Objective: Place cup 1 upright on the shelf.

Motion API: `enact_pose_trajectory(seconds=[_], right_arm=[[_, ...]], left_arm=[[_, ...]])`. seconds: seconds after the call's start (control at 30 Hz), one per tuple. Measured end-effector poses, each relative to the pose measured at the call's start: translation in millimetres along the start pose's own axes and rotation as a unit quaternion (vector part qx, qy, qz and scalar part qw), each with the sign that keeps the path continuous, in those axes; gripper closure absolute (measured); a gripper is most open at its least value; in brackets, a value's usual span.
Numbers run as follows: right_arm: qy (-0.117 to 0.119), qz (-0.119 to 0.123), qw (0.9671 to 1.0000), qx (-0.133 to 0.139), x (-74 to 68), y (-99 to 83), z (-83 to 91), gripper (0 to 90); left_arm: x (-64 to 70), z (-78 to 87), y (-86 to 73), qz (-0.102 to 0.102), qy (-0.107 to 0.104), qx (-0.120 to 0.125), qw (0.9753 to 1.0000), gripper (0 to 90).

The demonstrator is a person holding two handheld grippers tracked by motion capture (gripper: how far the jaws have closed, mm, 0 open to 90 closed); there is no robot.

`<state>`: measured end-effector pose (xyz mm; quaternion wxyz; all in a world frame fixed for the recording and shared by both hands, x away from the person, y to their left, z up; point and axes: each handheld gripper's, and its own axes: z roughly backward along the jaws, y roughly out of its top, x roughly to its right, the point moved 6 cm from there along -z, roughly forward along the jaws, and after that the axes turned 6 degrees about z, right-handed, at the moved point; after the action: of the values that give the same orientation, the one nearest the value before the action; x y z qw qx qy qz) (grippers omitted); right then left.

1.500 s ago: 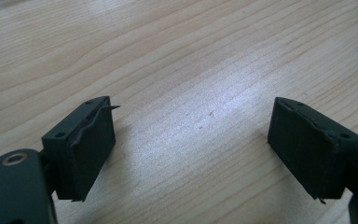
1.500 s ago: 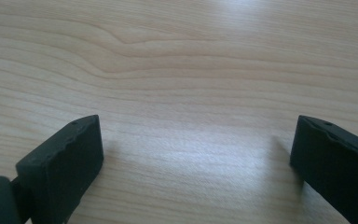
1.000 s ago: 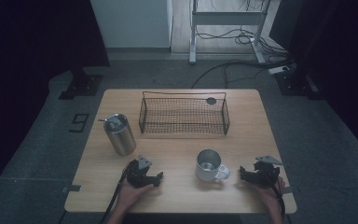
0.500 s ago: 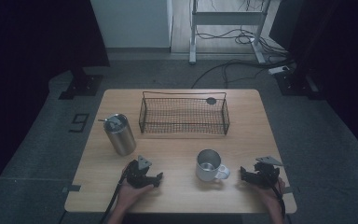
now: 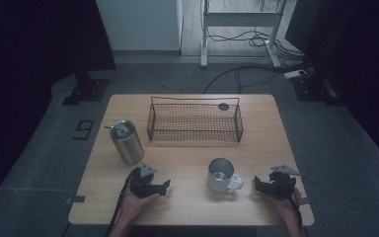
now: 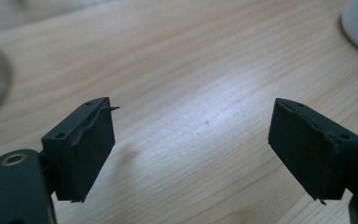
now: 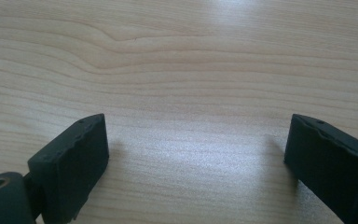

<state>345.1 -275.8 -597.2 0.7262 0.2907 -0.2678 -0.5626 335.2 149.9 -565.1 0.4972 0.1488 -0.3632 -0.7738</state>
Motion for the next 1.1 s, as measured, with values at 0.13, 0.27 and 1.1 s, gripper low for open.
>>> enact_pose_trajectory(seconds=[0.13, 0.27, 1.1], right_arm=[[0.000, -0.001, 1.0000, 0.000, 0.0, 0.2, -0.2, 5.9], [0.000, -0.001, 1.0000, 0.000, 0.0, 0.2, -0.2, 5.9], [0.001, 0.001, 1.0000, 0.001, 0.6, -1.0, 1.0, 6.2]], left_arm=[[-2.3, 6.6, 2.4, 0.001, 0.006, 0.010, 0.9999, 14.6], [-5.6, 13.3, 5.5, 0.000, 0.010, 0.020, 0.9997, 14.6], [-35.9, 47.2, 31.6, 0.042, 0.037, 0.061, 0.9966, 14.6]])
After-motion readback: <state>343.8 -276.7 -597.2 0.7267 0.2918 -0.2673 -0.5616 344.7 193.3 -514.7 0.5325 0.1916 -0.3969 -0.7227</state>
